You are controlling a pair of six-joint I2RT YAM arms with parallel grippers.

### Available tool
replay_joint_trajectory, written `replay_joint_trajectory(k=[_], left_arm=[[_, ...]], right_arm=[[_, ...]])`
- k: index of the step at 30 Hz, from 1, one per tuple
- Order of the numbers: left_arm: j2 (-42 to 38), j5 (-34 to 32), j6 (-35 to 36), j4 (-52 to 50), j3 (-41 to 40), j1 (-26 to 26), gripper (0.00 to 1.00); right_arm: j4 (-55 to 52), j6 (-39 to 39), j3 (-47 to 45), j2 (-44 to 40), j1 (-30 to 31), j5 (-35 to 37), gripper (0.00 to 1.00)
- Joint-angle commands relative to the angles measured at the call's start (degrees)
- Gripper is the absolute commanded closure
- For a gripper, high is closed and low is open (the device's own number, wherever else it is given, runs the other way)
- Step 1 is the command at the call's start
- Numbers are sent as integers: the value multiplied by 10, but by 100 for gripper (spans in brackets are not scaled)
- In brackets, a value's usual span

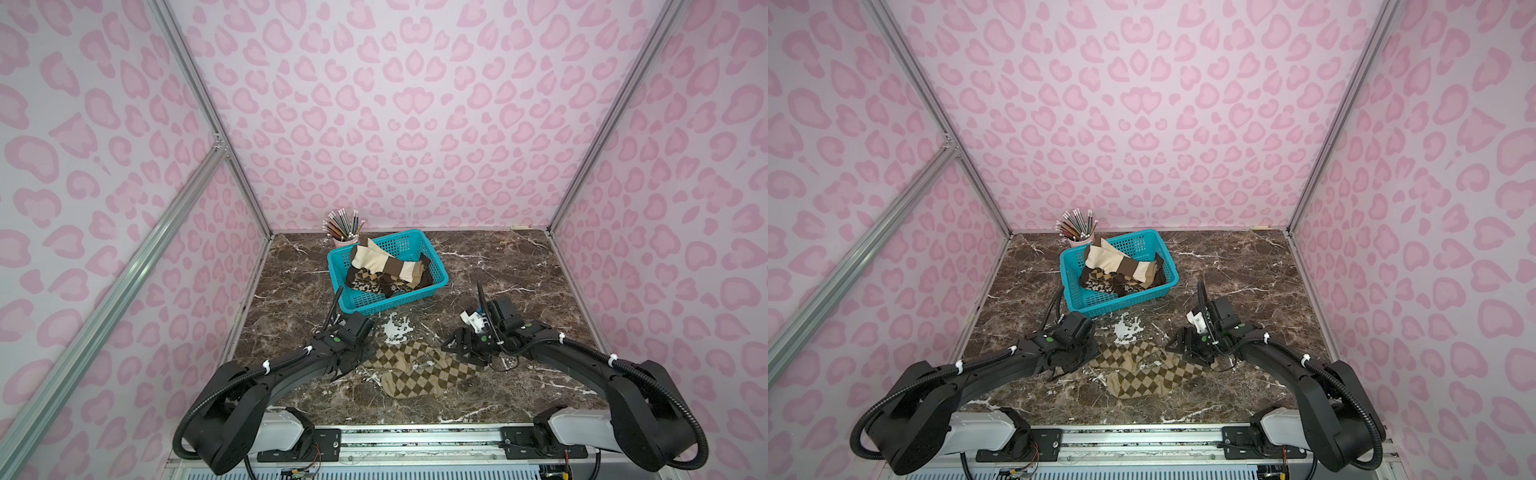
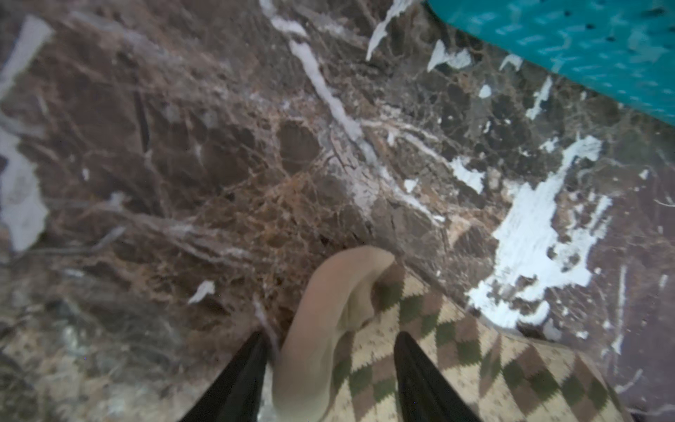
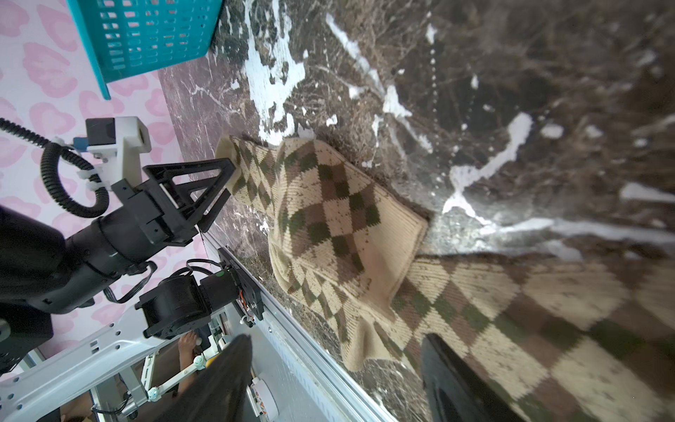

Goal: Place the socks together as a pair
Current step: Pick up the sock at the center of the board.

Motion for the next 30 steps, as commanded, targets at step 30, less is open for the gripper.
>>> replay_joint_trajectory(k=[30], left_arm=[[-300,-41,1,-213,-39,44,92]], right_arm=[[-54,-92,175,196,136,121,27]])
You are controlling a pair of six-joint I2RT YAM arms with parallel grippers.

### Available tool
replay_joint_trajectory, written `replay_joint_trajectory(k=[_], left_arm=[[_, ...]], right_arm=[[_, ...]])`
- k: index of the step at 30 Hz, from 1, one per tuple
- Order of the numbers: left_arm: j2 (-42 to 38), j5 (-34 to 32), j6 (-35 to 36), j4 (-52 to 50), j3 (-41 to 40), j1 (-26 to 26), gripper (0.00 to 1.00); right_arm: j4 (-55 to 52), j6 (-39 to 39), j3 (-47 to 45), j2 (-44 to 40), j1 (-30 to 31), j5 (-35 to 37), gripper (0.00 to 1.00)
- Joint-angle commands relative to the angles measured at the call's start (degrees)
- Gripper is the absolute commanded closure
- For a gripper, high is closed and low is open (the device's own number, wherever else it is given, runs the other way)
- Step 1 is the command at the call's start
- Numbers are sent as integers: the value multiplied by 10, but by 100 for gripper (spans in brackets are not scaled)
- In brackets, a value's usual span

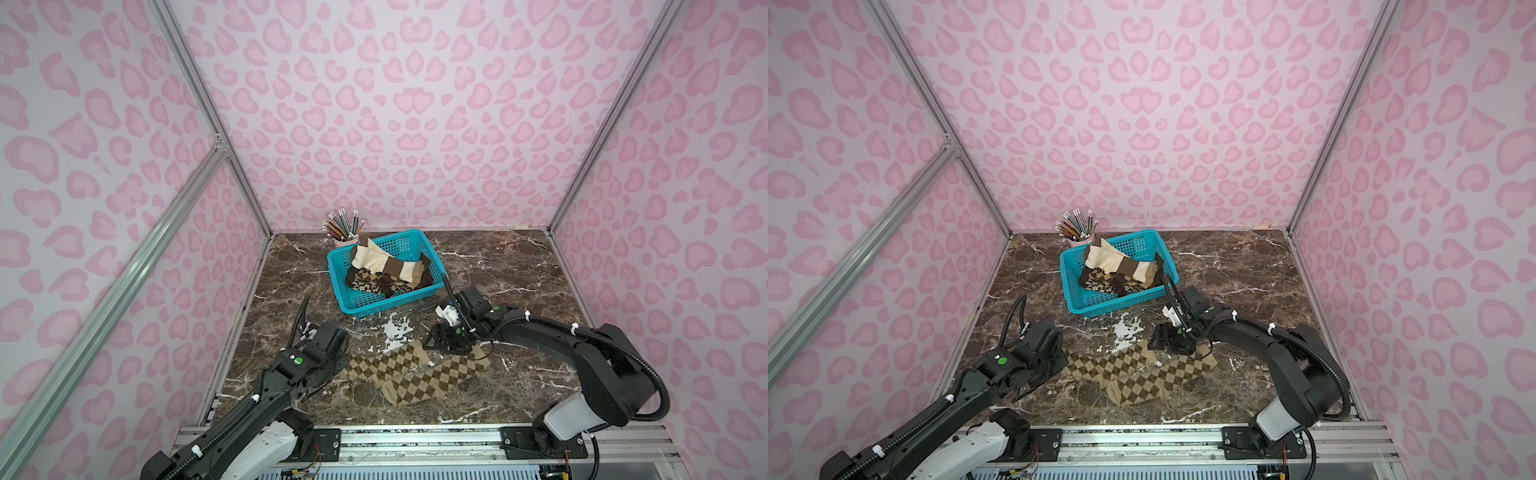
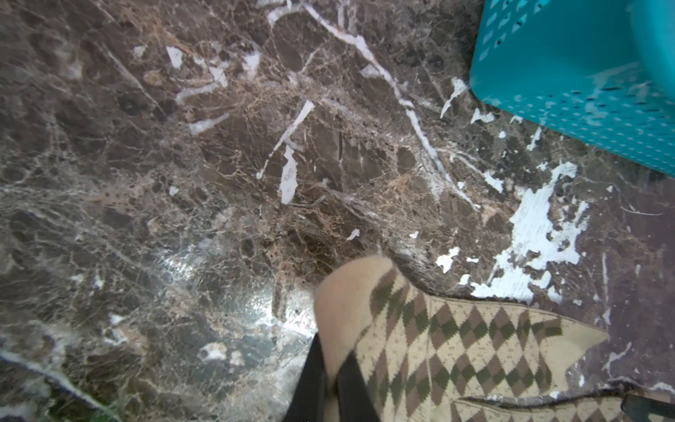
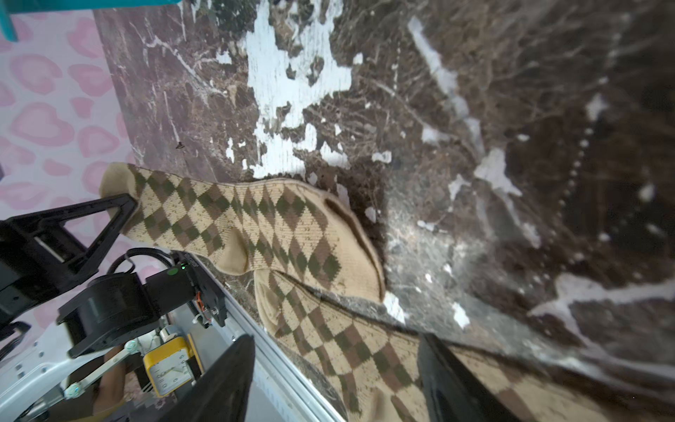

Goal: Place the socks together as a pair
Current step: Pick up the sock at the center of the board, then place the sock in the sock.

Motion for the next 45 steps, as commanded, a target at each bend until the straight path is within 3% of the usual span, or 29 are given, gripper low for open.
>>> replay_joint_trajectory(k=[1,10,14,18,19,28,37,40,45], left_arm=[[-3,0,-3,25,2,1,92],[8,5,7,35,15,1,92],[4,11,12,38,15,1,92],[-2,18,21,43,25,1,94],[-5,21,25,46,32,1,94],[-13,81,49,64,159,-39,94],[55,124,-99,201,136,-209,94],[105,118,-127,217,145,-263,96],[154,129,-172,265,110,-309,96]], right_arm=[[-14,-32,31,30,27,45,28],[-37,-56,66,90,74,204,48],[-21,-57,57,98,87,249,66],[-1,-48,40,88,88,255,98],[0,-46,38,79,87,255,100],[-94,-69,73,-93,39,189,100],[-322,-175,47,-207,-90,152,100],[-327,-170,35,-244,-120,144,100],[-347,-161,38,-222,-141,165,100]])
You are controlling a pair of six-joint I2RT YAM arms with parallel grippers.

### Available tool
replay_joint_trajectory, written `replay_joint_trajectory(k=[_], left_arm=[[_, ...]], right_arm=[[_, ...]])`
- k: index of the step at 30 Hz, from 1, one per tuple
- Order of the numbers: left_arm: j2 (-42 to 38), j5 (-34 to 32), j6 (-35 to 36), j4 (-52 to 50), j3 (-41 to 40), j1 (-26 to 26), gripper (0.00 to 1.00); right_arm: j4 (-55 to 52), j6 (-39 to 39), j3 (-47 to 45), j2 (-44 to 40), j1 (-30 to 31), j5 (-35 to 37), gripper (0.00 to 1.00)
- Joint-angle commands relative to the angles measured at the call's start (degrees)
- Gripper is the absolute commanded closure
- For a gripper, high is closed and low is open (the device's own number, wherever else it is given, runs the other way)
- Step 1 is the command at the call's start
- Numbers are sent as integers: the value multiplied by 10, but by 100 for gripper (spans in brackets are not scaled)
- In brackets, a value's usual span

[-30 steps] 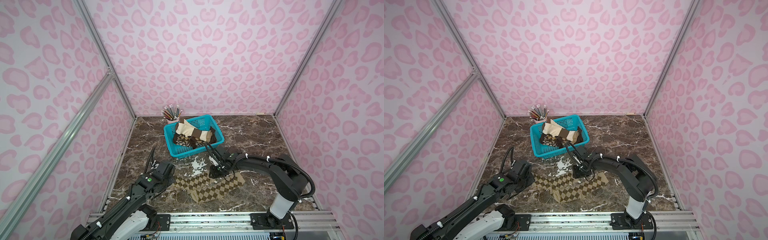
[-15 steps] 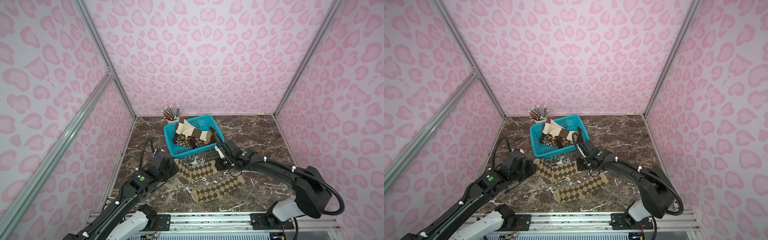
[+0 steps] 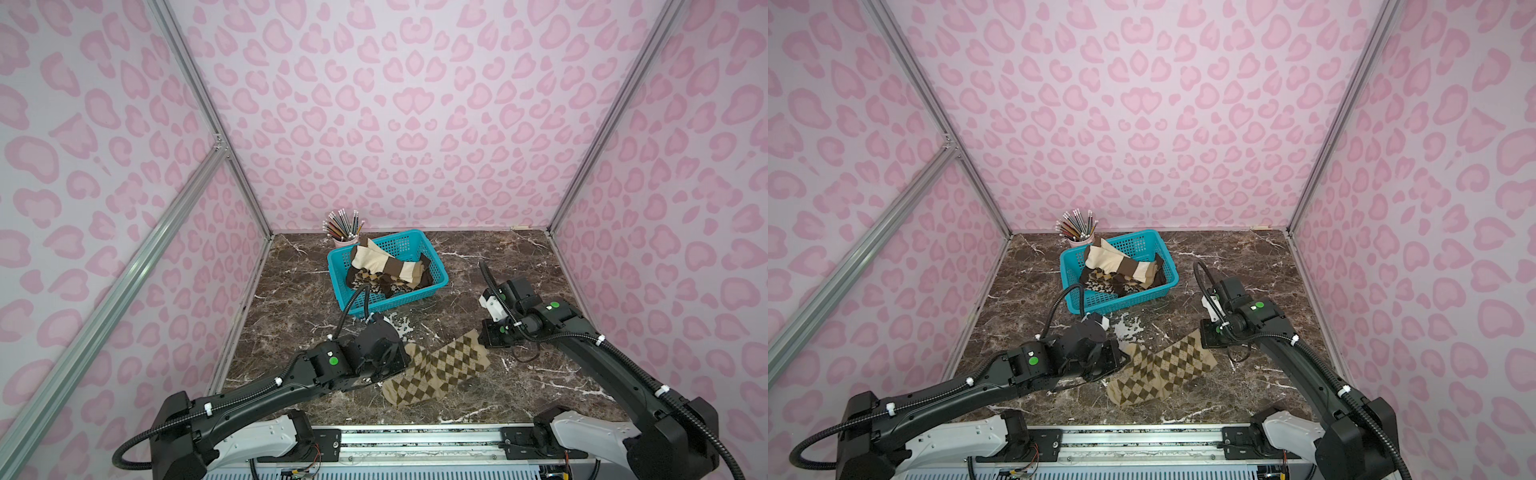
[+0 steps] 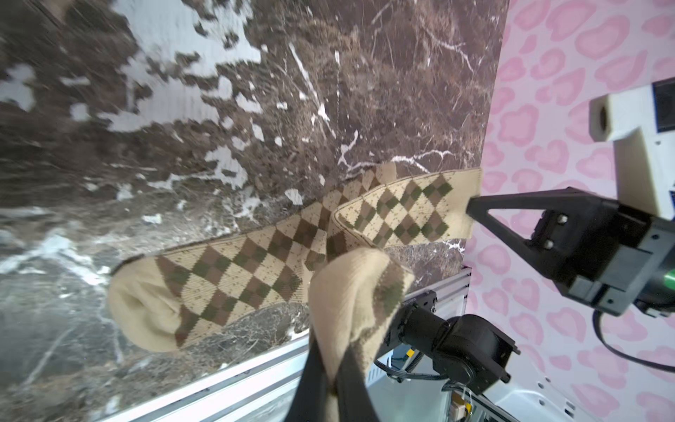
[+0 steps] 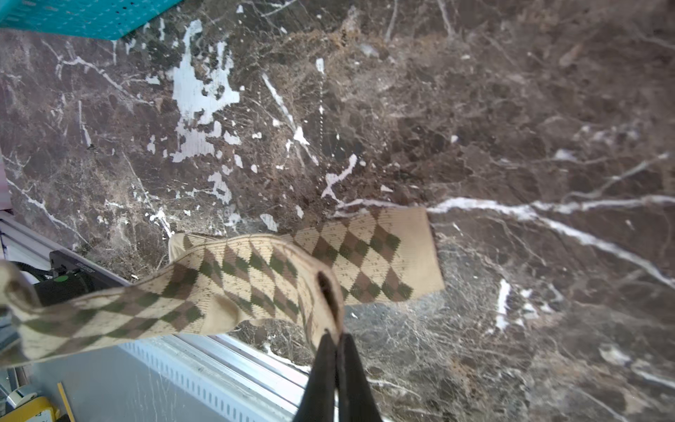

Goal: Place the socks together as a pair
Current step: Place the sock in the sock.

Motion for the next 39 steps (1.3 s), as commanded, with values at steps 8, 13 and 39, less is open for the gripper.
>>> replay_joint_trajectory(k=[8,13,39], left_arm=[[18,-9,-76,43,-57,-38,97],[13,-26,-78,23,-82,-38,96],[56,-71,-100,-22,-112,-35,32]], right_arm=[[-12,-8,-7,48,-6,26,100],[19,-16,-15,96,-8,22,100],[106,9,-68,171,-21,39,37]])
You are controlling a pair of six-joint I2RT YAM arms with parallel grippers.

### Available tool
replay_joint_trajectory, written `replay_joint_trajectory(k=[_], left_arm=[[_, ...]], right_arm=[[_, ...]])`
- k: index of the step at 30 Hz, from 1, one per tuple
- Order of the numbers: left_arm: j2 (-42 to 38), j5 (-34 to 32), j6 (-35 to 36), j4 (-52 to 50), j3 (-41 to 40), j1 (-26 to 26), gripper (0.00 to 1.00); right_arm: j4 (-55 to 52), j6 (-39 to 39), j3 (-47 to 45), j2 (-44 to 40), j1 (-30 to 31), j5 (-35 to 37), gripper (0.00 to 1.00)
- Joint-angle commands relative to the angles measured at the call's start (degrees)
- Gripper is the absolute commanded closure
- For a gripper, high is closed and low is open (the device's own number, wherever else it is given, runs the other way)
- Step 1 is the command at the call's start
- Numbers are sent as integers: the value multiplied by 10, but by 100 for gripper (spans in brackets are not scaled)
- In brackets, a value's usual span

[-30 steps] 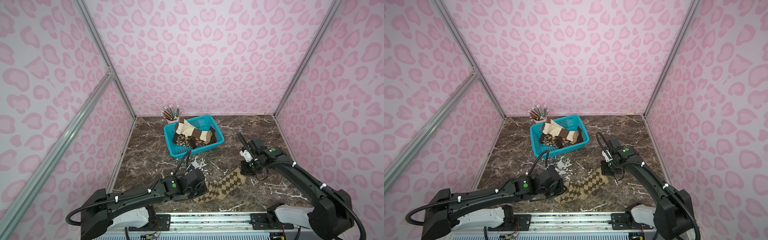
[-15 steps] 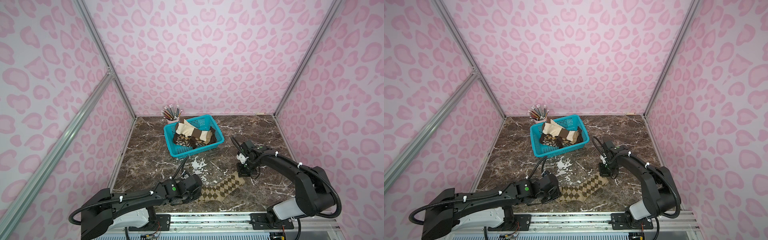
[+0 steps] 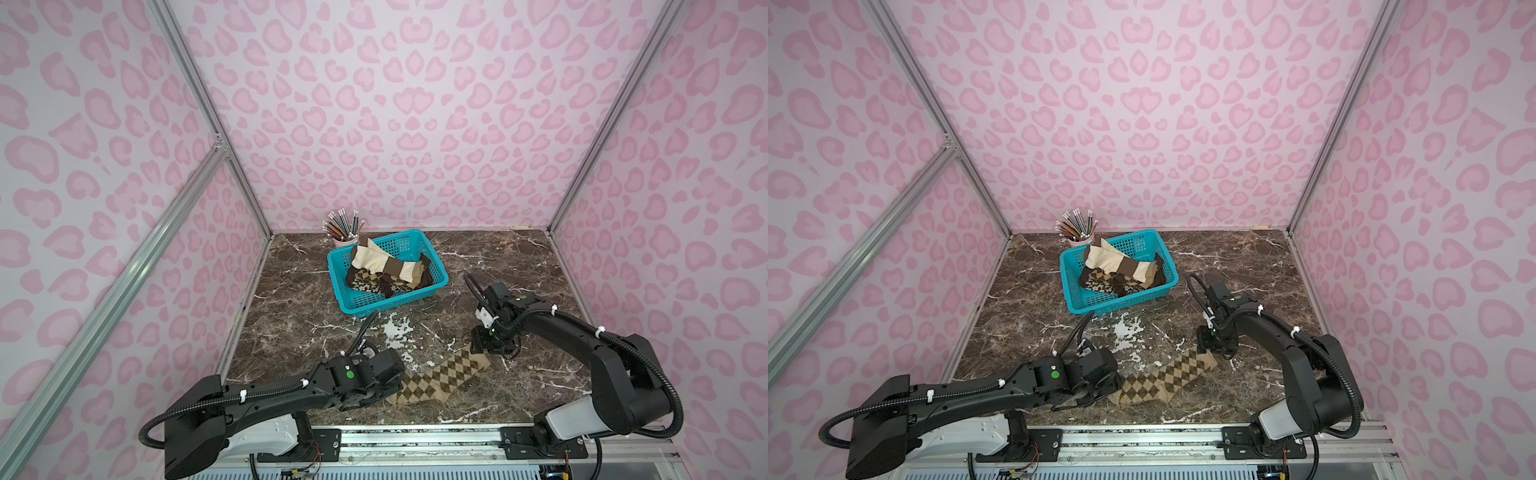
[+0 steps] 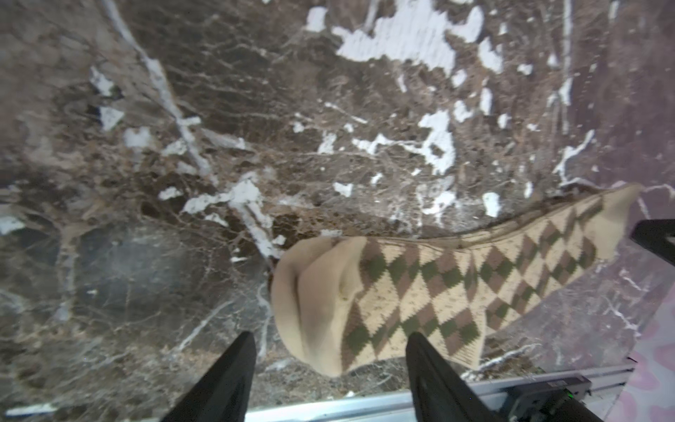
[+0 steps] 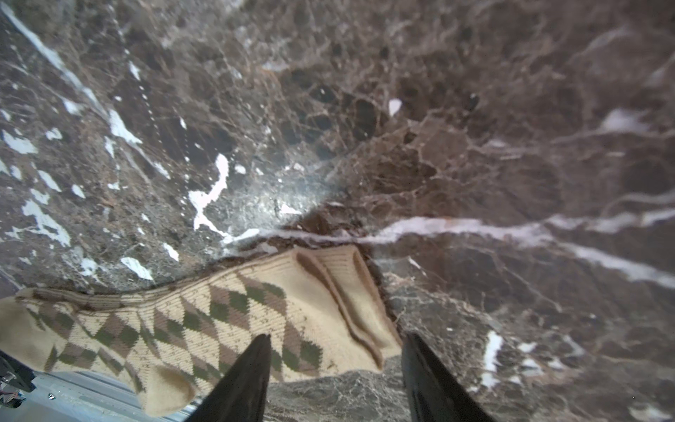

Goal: Place the socks together as a pair
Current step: Place the sock in the sock, then pick up a pair of socks from the center of the board.

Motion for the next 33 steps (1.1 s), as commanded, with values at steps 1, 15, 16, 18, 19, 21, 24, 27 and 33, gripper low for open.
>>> replay_joint_trajectory(k=[1,15,16,18,19,21,24,27,33], left_arm=[[16,2,-11,46,-10,1,32],[127,6,28,83,16,2,83],[127,2,34,80,21,2,88],[124,-5,51,65,43,7,95],[119,-10,58,55,54,10,96],[96,-28,72,26,91,20,96],[43,-57,106,-30,148,62,96],[2,-65,179,-66,222,138,96],[69,-63,373,-123,416,313,95]], right_arm=[[20,7,-12,7,-4,-1,37],[60,10,-40,38,-8,-27,85],[63,12,-40,34,-9,-34,91],[63,17,-35,17,-15,-52,100],[59,18,-28,6,-16,-61,100],[45,20,-2,-26,-17,-78,100],[21,21,62,-67,-16,-110,100],[1,33,147,-71,-15,-143,100],[37,73,276,-2,-1,-191,100]])
